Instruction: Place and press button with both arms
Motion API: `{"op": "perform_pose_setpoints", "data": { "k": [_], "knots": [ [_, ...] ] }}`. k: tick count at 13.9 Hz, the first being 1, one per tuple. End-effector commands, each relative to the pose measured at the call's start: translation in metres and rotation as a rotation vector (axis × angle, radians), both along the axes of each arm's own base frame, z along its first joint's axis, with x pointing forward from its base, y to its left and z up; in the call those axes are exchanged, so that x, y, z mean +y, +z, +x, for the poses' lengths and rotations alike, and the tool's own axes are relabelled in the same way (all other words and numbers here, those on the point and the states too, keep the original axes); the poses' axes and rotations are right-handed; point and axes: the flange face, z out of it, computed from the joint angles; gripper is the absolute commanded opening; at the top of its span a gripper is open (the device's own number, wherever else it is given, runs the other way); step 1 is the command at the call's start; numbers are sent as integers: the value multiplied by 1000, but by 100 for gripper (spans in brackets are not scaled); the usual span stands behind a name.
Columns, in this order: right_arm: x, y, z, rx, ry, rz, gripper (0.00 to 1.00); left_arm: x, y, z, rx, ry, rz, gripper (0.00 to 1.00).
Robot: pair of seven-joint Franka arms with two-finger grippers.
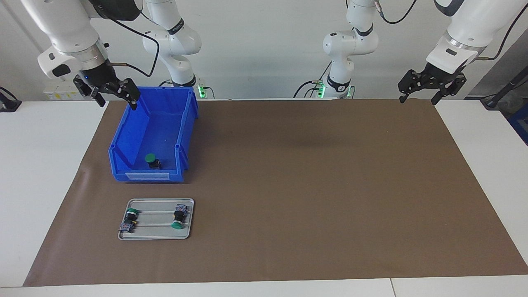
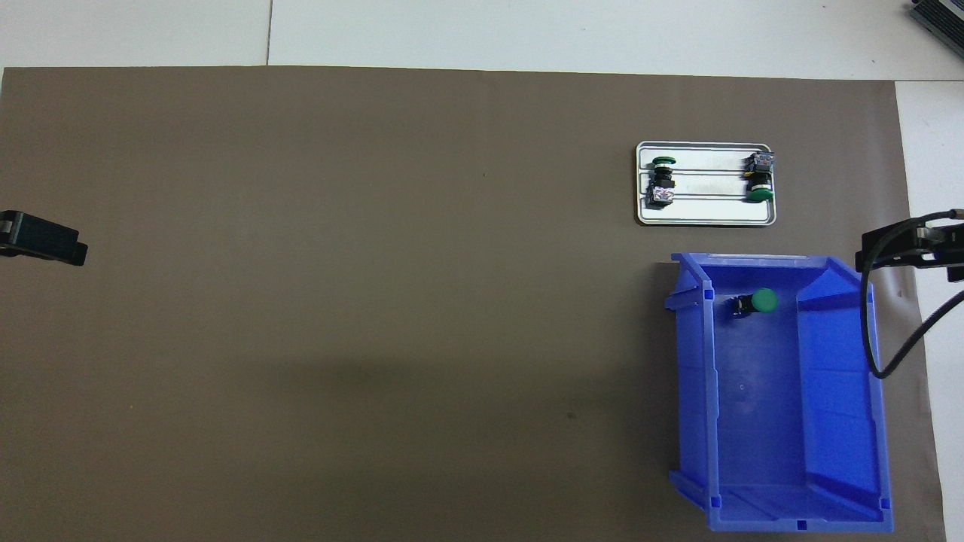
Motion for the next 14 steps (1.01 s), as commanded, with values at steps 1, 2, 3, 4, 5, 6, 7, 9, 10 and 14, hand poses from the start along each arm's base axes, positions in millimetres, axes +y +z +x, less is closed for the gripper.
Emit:
{"op": "perform_pose_setpoints", "data": {
  "k": [1, 2, 3, 4, 5, 6, 7, 9, 10, 14],
  "knots": [
    [-1, 3, -1, 11, -1, -9, 100, 2, 2, -10, 5, 6, -7, 100],
    [0, 2, -2, 16, -4, -15, 100, 3, 1, -10, 7, 7, -7, 100],
    [-2, 3, -1, 7, -4, -25, 100, 2, 1, -10, 7, 6, -7, 100],
    [-1, 3, -1, 5, -3, -25, 100, 3, 1, -10, 7, 7, -7, 100],
    [-1, 4, -1, 5, -6, -25, 100, 3, 1, -10, 7, 7, -7, 100],
    [-1, 4, -1, 7, -7, -25, 100, 3, 2, -10, 5, 7, -7, 100],
    [-1, 4, -1, 5, -7, -24, 100, 3, 1, -10, 7, 7, -7, 100],
    [-1, 4, -1, 7, -9, -24, 100, 2, 1, -10, 7, 6, -7, 100],
    [-1, 3, -2, 8, -10, -24, 100, 2, 2, -10, 5, 7, -7, 100],
    [-1, 3, -2, 7, -7, -23, 100, 3, 1, -10, 7, 7, -7, 100]
  ]
}}
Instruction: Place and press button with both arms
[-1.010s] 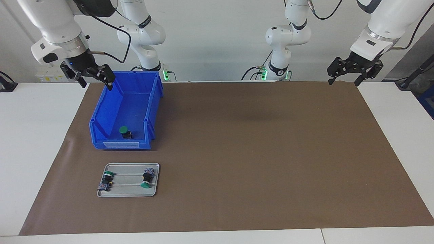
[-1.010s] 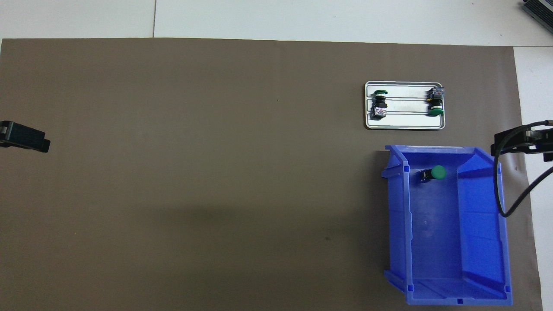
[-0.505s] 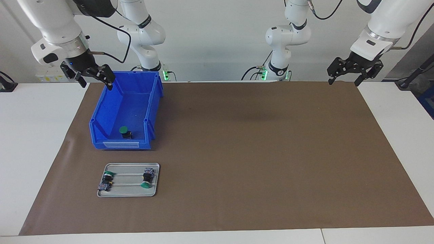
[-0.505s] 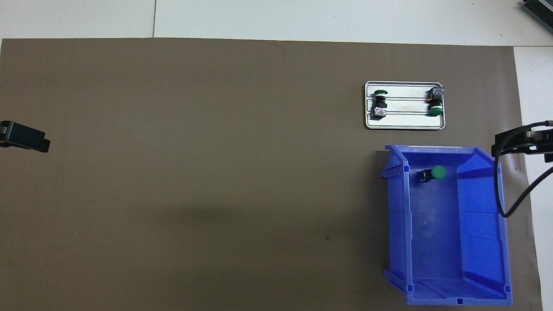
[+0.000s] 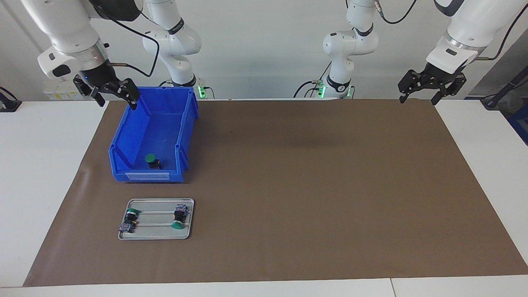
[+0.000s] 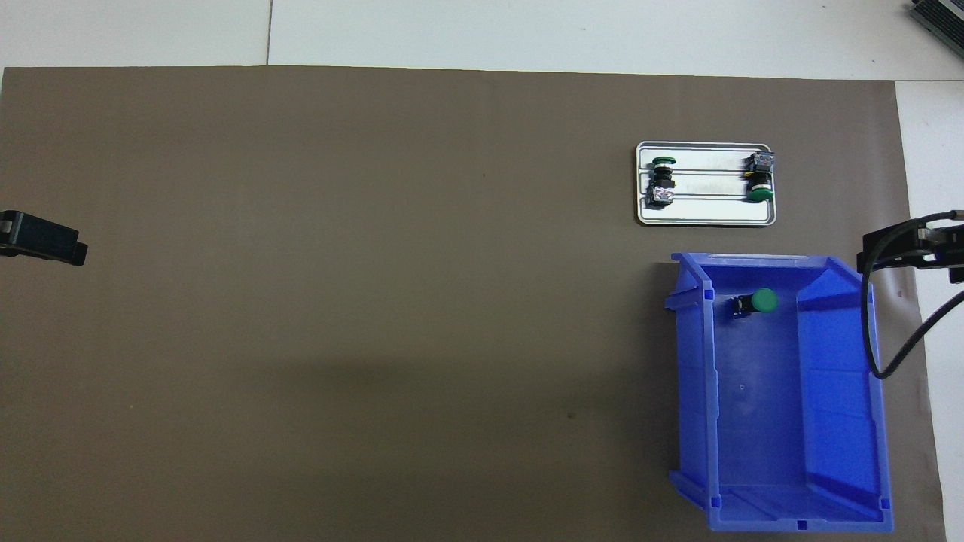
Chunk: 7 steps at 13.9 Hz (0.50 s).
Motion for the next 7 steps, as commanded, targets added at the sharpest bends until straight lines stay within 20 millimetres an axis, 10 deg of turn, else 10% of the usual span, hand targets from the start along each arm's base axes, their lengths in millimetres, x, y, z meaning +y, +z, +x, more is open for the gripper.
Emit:
{"op": "perform_pose_setpoints", "data": {
  "k": [1, 7],
  "knots": [
    [0, 3, -1, 4, -7, -18, 100, 2, 2, -10, 5, 7, -7, 100],
    [0, 6, 5, -42, -1, -19, 100, 3, 1, -10, 7, 7, -7, 100]
  ]
}}
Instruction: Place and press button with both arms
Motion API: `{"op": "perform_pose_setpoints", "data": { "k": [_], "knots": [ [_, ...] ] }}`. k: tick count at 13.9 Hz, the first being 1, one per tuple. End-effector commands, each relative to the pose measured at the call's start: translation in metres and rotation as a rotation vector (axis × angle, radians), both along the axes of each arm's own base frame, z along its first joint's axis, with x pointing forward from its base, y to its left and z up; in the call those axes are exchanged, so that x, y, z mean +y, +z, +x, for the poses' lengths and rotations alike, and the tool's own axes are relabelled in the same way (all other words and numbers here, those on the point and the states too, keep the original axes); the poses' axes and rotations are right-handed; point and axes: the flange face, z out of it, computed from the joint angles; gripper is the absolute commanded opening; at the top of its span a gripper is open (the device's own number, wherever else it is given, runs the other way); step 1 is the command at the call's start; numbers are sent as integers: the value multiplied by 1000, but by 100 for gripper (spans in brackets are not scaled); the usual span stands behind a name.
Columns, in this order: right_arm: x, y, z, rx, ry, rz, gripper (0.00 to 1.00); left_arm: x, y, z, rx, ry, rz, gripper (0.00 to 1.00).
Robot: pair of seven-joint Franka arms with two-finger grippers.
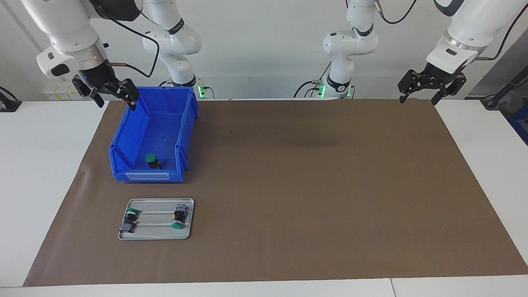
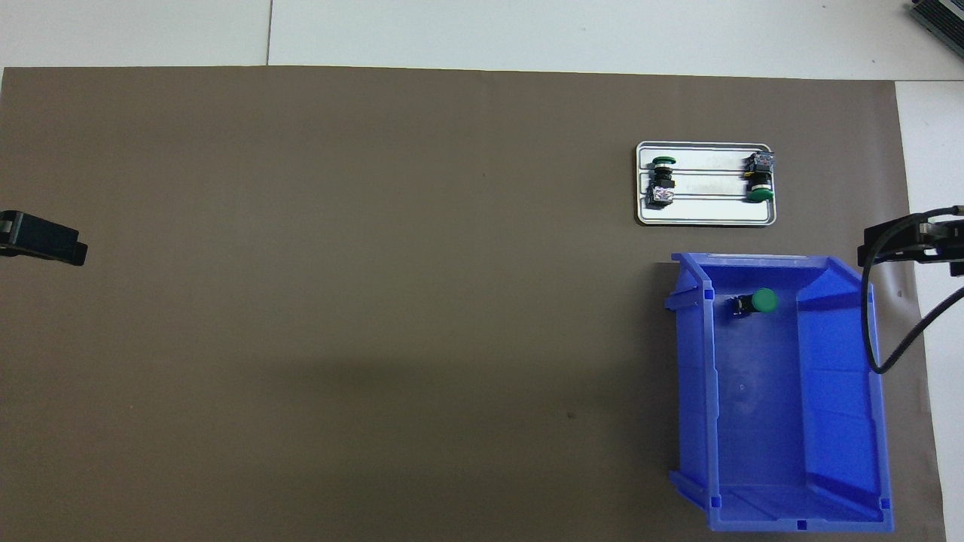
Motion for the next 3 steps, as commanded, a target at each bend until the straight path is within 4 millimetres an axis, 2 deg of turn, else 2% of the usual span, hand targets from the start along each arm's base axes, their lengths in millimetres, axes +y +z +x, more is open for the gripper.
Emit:
{"op": "perform_pose_setpoints", "data": {
  "k": [1, 3],
  "knots": [
    [0, 3, 2, -17, -4, -18, 100, 2, 1, -10, 7, 6, -7, 100],
    [0, 3, 2, -16, -4, -18, 100, 2, 1, -10, 7, 6, -7, 100]
  ]
}}
